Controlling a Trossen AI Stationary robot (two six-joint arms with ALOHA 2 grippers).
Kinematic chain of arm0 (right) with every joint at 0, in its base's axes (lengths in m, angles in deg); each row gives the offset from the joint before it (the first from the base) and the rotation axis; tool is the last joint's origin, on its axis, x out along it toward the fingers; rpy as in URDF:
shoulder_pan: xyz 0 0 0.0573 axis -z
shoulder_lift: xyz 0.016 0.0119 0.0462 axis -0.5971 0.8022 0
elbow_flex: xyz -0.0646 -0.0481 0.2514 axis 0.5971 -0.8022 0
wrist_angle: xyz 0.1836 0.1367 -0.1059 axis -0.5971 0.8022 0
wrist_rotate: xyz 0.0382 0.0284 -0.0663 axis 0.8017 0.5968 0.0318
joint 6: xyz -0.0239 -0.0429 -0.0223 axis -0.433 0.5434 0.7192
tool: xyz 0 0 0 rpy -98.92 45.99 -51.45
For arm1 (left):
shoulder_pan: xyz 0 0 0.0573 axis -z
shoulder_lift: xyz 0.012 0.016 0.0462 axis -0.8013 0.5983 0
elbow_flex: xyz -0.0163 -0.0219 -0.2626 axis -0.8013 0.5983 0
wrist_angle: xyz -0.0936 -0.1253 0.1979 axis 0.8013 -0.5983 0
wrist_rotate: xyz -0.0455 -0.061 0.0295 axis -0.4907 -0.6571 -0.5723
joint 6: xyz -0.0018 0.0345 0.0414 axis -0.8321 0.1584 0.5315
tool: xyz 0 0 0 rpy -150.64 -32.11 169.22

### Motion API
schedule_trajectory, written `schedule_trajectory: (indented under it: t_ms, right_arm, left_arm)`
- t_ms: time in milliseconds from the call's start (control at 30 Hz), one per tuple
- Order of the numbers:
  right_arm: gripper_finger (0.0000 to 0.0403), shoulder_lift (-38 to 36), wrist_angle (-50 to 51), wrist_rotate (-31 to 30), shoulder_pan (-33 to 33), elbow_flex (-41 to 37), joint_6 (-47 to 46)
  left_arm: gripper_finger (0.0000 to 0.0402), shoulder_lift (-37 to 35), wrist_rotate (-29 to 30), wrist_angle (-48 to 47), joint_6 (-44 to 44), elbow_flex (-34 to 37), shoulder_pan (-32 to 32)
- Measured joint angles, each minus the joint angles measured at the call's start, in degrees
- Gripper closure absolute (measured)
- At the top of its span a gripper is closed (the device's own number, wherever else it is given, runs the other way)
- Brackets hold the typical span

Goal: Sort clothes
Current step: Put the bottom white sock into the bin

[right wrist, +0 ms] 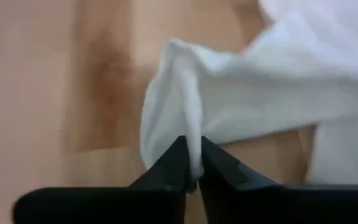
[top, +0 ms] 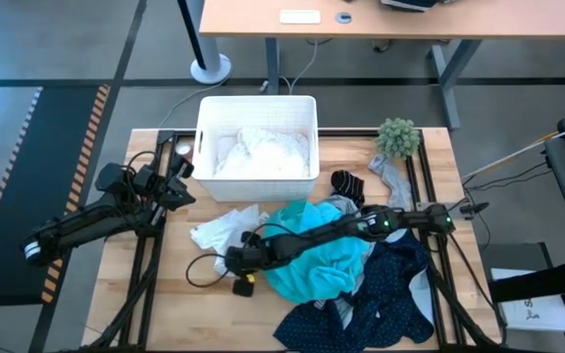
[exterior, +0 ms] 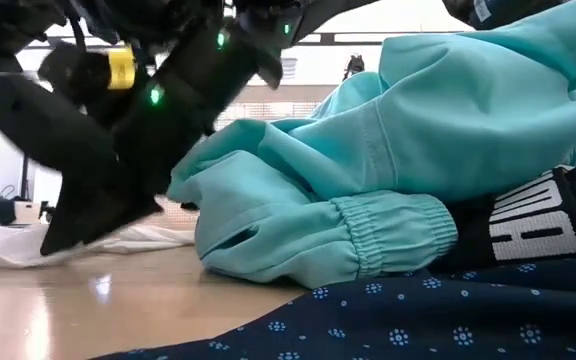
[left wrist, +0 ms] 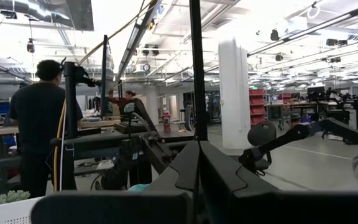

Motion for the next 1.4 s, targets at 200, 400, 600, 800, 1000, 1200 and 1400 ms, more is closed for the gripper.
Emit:
schedule_trajectory:
  t_ms: [200, 400, 600, 800, 1000, 1200, 1400]
  right_arm:
    - [0.0396, -5.01, 10.22, -4.7, -0.96, 7.82, 5.64]
    - [0.04, -13.71, 17.52, -10.98, -2.35, 7.66, 11.24]
    - [0.0402, -24.09, 19.1, -26.08, -1.98, 7.81, 17.33]
    - [0.0402, -31.78, 15.14, -35.11, -0.56, 7.81, 25.26]
    - [0.0402, -35.13, 13.12, -35.05, 5.15, 7.87, 27.85]
    - [0.0403, -36.02, 9.8, -35.02, 11.89, 7.83, 31.38]
    - [0.0403, -35.95, 9.02, -34.43, 19.0, 7.83, 31.49]
  left_arm:
    - [0.0402, 0.0, 0.0, -0.01, -0.16, 0.0, 0.0]
    - [0.0402, 0.0, 0.01, 0.03, -0.03, 0.0, 0.01]
    - [0.0402, 0.04, 0.0, -0.07, -0.17, 0.0, 0.02]
    - [0.0402, 0.08, -0.07, -0.66, -0.44, 0.0, 0.02]
    - [0.0402, 0.11, -0.11, -0.92, -0.68, 0.0, 0.02]
    - [0.0402, 0.15, 0.07, -0.9, -0.38, 0.0, 0.02]
    - [0.0402, 0.28, 0.09, -0.88, -0.16, 0.0, 0.02]
